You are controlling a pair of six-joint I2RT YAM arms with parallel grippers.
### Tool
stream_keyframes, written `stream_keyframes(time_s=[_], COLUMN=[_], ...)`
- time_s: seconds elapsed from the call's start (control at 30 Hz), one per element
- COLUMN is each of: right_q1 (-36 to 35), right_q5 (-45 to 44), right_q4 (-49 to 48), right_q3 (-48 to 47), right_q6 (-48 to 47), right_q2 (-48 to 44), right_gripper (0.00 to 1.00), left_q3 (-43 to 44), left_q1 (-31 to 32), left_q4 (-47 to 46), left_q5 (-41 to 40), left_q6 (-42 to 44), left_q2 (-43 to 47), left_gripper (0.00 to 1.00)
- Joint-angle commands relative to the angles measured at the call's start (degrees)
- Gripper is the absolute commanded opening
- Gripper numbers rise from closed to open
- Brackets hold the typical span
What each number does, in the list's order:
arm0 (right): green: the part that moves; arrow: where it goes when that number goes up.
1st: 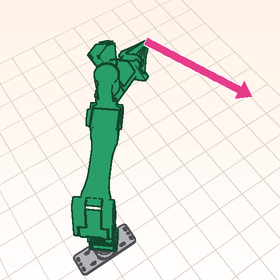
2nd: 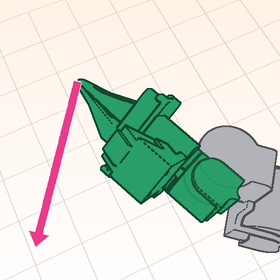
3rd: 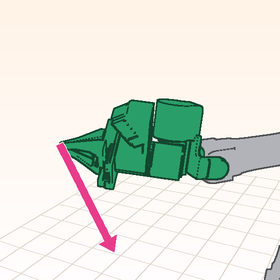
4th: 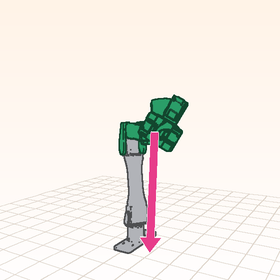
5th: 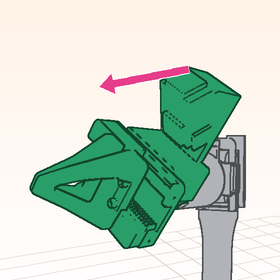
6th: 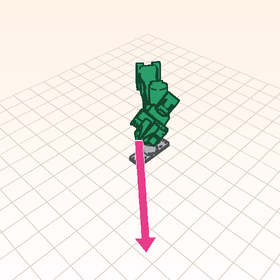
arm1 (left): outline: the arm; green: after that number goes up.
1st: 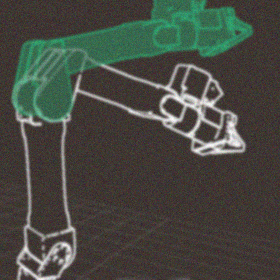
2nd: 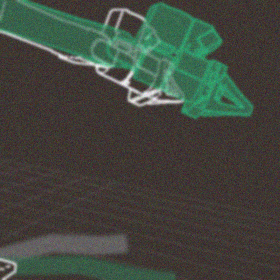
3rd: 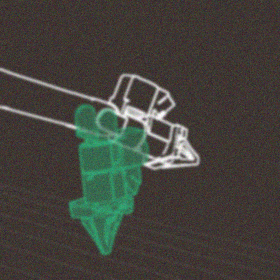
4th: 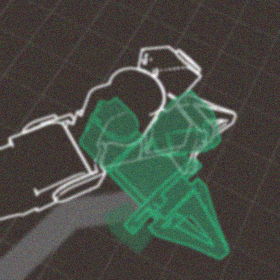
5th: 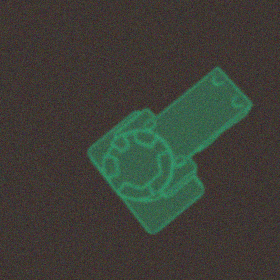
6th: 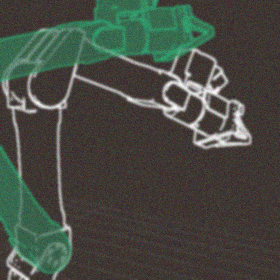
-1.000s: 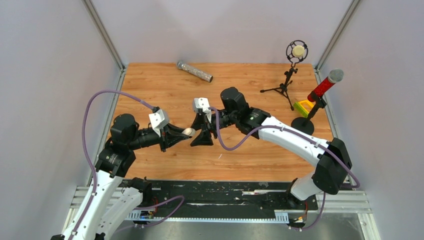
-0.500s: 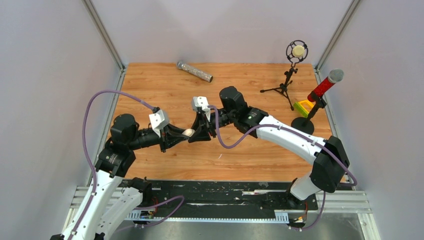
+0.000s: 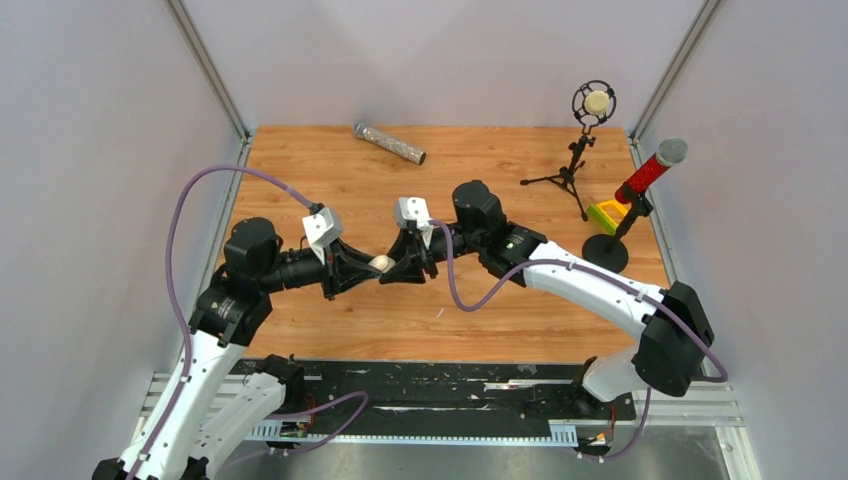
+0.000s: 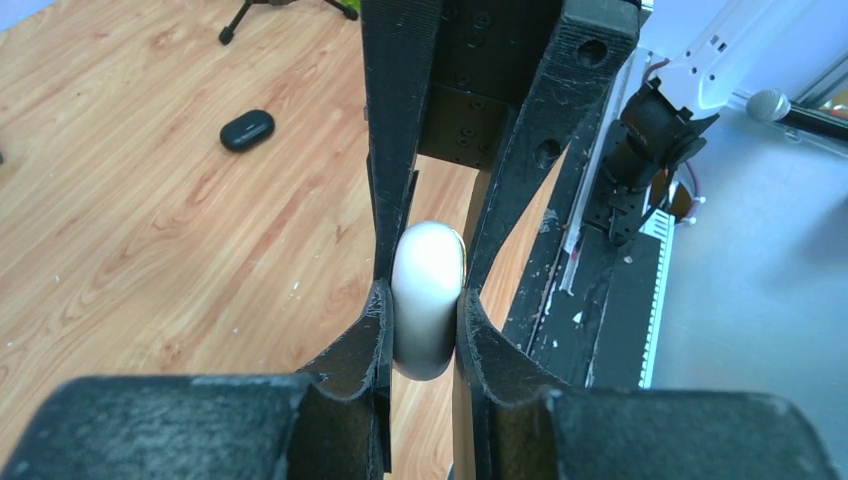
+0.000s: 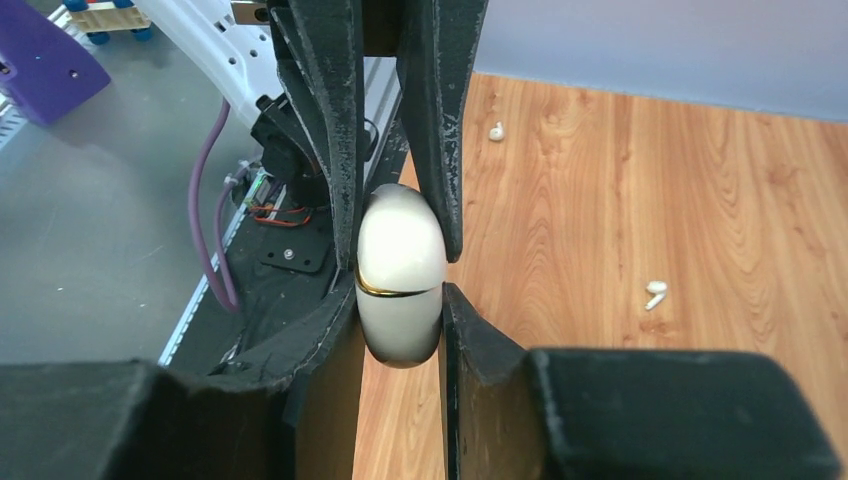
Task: Insert the wireless bluetooth earbuds into the charging case
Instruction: Open the charging case.
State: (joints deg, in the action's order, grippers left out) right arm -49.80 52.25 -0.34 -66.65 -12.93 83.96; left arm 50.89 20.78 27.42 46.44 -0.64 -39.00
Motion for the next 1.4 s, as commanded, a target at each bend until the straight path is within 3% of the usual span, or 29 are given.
stream_keyframes(time_s=[0.0,0.37,0.77,1.2,1.37], right_q1=[-0.2,-0.2,-0.2,0.7,2.9], right_q5=[0.9,0.3,-0.4,-3.5,-8.2], right_q4=[0.9,-1.5,-1.7,-2.3,-4.0], right_q3=[3.9,7.5,8.3,7.9,7.5], right_q6=[-0.6,0.8,0.7,3.0,6.6], right_q2=[-4.4,-8.0,-8.5,-8.9,-9.1], right_gripper=[0.00,0.00,0.00,0.00,0.00], left_q3=[4.2,5.9,7.9,8.9,9.5], left_q1=[-2.3,-3.1,-3.7,-3.7,-4.8], left_q4=[-5.5,-6.2,-5.2,-3.9,2.4], left_q5=[-9.5,-9.3,-10.6,-8.7,-14.1], left_q6=[-3.0,-4.1,-2.7,-0.6,4.5], left_q2=[-0.8,-2.2,-2.8,-2.0,-1.2], left_gripper=[0.09,0.17,0.56,0.63,0.69])
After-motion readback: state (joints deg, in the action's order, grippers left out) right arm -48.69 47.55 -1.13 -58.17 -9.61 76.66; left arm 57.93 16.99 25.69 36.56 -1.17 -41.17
